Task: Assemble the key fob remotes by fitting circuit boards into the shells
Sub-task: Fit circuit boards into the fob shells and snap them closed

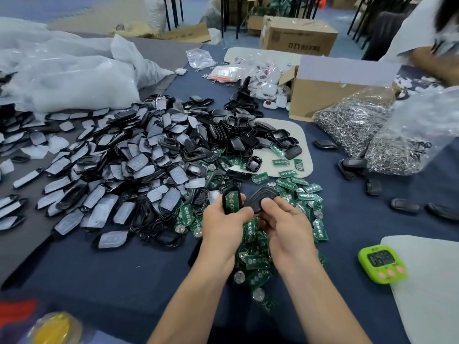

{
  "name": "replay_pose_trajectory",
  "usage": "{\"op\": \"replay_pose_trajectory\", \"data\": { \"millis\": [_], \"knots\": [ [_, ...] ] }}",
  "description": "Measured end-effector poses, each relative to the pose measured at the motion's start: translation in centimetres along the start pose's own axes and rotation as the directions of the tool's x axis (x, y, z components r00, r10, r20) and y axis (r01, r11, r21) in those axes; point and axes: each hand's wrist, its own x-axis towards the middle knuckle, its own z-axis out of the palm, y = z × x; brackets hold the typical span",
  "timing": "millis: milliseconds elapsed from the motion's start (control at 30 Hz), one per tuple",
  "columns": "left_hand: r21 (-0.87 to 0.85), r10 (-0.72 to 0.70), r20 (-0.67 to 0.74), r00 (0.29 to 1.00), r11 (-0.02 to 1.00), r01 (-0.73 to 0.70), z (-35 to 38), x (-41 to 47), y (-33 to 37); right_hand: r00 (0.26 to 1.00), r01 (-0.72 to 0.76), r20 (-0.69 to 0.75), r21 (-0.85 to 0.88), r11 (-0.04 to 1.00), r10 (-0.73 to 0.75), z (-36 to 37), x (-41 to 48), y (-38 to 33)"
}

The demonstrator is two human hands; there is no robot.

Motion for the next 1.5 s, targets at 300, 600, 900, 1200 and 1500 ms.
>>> {"op": "replay_pose_trajectory", "data": {
  "millis": [300, 600, 900, 1200, 1500],
  "knots": [
    [0.241, -0.006, 0.094, 0.996, 0.970, -0.017, -1.7, 1.2, 0.5, 0.824, 0.544, 0.314, -0.674, 0.500, -0.472, -3.5, 0.1, -2.4],
    [0.253, 0.017, 0.321, 0.947, 0.962, -0.103, -2.8, 1.9, 1.2, 0.794, 0.599, 0.470, -0.711, 0.368, -0.386, -3.7, 0.3, -0.7],
    [-0.040, -0.015, 0.490, 0.872, 0.998, 0.040, -1.5, 1.1, 2.8, 0.961, -0.045, 0.278, 0.131, 0.990, 0.007, -3.8, 0.2, 1.1],
    [0.172, 0.074, 0.176, 0.982, 0.979, -0.104, -0.5, 1.4, 1.1, 0.963, -0.179, 0.251, 0.335, 0.925, 0.096, -3.9, 0.8, 0.6],
    [0.469, 0.273, 0.053, 0.961, 0.842, -0.266, -1.3, 1.2, 1.3, 0.978, 0.021, 0.203, 0.102, 0.995, -0.042, -3.4, 0.3, 1.3]
  ]
}}
